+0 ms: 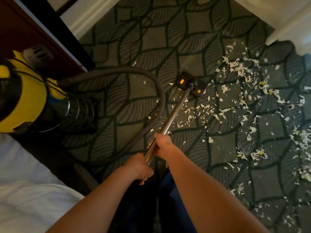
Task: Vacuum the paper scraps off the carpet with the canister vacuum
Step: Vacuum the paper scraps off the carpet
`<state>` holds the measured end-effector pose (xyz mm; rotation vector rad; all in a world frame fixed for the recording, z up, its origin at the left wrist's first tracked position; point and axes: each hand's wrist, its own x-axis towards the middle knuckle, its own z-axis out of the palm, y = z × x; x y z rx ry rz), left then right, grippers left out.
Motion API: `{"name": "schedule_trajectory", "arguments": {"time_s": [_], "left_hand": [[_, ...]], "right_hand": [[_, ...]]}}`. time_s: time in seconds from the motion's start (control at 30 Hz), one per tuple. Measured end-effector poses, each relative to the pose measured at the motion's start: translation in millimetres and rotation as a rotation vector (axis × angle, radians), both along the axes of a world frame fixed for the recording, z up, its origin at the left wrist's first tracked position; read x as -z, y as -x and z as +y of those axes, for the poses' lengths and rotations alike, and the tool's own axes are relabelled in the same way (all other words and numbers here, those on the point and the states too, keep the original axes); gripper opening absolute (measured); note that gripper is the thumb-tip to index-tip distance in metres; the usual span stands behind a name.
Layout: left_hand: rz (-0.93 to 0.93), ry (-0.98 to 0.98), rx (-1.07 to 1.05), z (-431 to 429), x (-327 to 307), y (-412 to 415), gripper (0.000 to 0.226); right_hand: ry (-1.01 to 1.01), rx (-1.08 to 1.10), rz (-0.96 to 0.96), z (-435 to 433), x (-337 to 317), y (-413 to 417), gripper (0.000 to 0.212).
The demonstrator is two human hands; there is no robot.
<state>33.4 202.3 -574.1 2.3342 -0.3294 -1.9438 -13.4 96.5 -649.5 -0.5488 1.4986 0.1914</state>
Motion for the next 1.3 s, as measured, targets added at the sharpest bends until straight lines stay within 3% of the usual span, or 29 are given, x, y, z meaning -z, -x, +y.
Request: {"name": "schedule_trajectory", "arguments": {"time_s": [0.5,0.93,1.07,1.3], "left_hand": [[-0.011,0.065,-0.154,58,0,9,0.016],[-0.087,0.088,-0.031,96,7,-4,0.016],[-0.071,0.124,-0.047,99,11,0,0.008],[-0.064,0.17,-0.047,92,3,0,0.014]], "right_hand": [[0.014,0.073,0.024,60,-5,0,0.02],[-0.041,0.244,-0.021,94,1,-3,0.032],[0.071,0.283,0.094,101,5,-11,0.032],[0.193,0.311,0.152,91,-9,-15,0.032]]}}
